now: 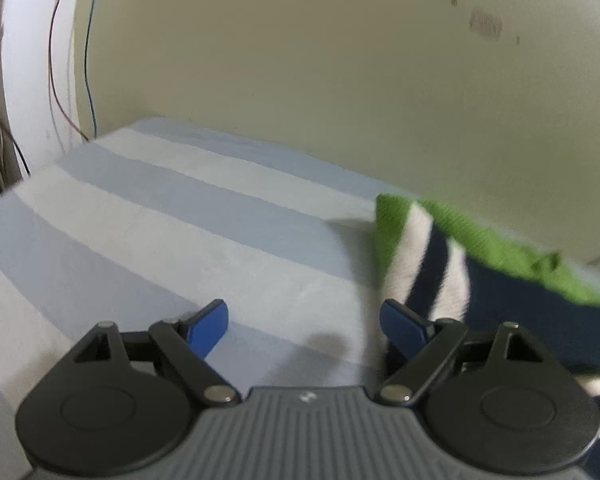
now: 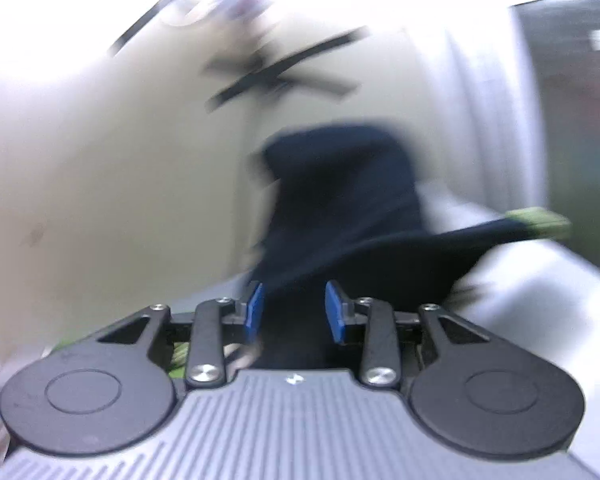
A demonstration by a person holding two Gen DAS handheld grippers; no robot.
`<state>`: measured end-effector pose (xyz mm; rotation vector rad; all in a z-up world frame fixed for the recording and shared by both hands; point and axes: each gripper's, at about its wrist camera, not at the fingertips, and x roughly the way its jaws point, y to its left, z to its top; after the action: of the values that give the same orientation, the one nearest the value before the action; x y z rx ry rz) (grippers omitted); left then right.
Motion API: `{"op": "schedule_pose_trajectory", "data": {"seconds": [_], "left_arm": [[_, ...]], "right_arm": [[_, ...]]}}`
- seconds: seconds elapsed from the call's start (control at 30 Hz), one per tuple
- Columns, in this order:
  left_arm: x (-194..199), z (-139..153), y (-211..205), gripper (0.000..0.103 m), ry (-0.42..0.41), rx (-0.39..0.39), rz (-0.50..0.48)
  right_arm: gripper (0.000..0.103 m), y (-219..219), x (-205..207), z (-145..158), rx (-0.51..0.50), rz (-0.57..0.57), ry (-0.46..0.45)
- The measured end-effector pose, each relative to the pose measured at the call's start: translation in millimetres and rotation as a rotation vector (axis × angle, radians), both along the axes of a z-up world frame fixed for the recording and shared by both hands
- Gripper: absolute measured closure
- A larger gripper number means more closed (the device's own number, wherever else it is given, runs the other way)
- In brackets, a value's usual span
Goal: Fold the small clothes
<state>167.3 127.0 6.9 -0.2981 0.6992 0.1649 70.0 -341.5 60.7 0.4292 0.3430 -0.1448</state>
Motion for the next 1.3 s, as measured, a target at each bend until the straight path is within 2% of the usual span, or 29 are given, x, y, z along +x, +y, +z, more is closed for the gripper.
{"op": "schedule_pose_trajectory", "data": {"seconds": [0.1,0.23,0.4,0.5,0.6,0.67,0.73,0.8,0.87,1.07,1.3], "left_arm": [[-9.1,6.2,1.8,0.017,-0.057,-0.072,-0.037],[-15.4,9.7,-12.3,0.016,-0.093,-0.044,-0.094],[-11.6,2.1,-25.8,0.016,-0.068,0.032,-0.125],[-5.5,-3.9,-24.9,0.016,-0.045,0.022,-0.127],[-3.7,-7.1,-19.6,0.016,-0.028,-0.023,-0.118],[-4.3,-8.0,-13.4,0.016,-0.019,-0.055,-0.113],[-5.6,-8.5,-12.1,0.015,-0.022,-0.063,-0.111],[-6.1,-8.5,-13.1,0.014,-0.021,-0.054,-0.115],[-6.7,-8.3,-13.9,0.014,-0.02,-0.048,-0.12],[-4.9,-10.1,-16.5,0.013,-0.017,-0.046,-0.122],[-5.4,-9.8,-15.9,0.013,-0.017,-0.047,-0.121]], "right_arm": [[0.056,-31.0,-24.5,-5.7,-0.001,-0.13,0.0],[0.054,-62.0,-39.7,-21.6,0.014,-0.226,0.016],[0.048,-91.6,-27.7,-47.9,0.216,-0.21,-0.027],[0.047,-107.9,-18.8,-51.1,0.303,-0.211,-0.07],[0.046,-114.0,-0.7,-48.6,0.32,-0.198,-0.054],[0.04,-117.5,8.4,-47.1,0.348,-0.166,-0.04],[0.04,-115.9,16.2,-45.2,0.361,-0.153,-0.023],[0.04,-110.7,21.4,-43.1,0.333,-0.146,-0.008],[0.041,-107.7,25.1,-41.6,0.317,-0.135,-0.006],[0.048,-112.3,25.8,-43.1,0.379,-0.122,-0.012],[0.054,-121.4,21.9,-55.6,0.521,-0.123,-0.046]]}}
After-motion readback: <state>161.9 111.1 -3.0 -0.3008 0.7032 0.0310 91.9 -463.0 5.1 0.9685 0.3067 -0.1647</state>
